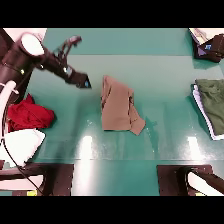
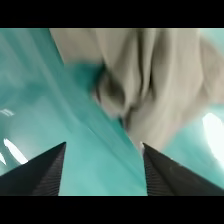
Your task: Fold the shirts.
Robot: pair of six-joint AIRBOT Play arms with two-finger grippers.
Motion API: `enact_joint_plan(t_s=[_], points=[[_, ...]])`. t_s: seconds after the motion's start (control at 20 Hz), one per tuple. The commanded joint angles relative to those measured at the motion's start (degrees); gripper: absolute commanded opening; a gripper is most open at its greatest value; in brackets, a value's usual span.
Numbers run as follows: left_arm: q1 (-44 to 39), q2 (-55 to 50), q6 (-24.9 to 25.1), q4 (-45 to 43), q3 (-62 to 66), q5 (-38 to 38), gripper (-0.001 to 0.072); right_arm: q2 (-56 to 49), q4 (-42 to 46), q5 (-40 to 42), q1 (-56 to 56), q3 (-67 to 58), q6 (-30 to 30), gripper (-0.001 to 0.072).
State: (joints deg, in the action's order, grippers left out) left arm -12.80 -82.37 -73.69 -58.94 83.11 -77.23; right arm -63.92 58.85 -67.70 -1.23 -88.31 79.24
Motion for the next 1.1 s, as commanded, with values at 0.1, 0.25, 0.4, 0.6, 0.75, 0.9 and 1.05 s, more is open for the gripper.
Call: enact_joint_plan(t_s=[0.1,0.25,0.4,0.6,0.75,0.9,1.05], points=[[-7.5,2.8,3.0,8.5,-23.9,11.8,0.0541,0.0,1.2,-0.4,0.0,0.3,-0.3,0.0017],[-12.6,2.8,3.2,8.6,-28.9,21.0,0.0542,0.0,1.2,-0.7,0.0,0.3,-0.3,0.0017],[-15.0,2.5,3.0,8.9,-29.8,24.9,0.0541,0.0,1.2,-1.1,-0.1,0.3,-0.2,0.0017],[-15.3,2.6,3.0,10.6,-29.7,25.2,0.0039,0.0,1.1,-1.5,-0.1,0.3,-0.2,0.0017],[-13.4,3.1,0.0,8.2,-25.6,19.3,0.0025,0.0,1.2,-3.6,-0.1,0.3,-0.3,0.0016],[-7.9,8.9,0.0,2.9,-16.5,12.3,0.0025,0.0,1.0,-9.6,-0.2,1.1,-0.3,0.0017],[-1.2,16.1,0.2,-1.4,-6.0,8.5,0.0026,1.2,0.8,-9.9,-2.1,8.9,-0.3,0.0018]])
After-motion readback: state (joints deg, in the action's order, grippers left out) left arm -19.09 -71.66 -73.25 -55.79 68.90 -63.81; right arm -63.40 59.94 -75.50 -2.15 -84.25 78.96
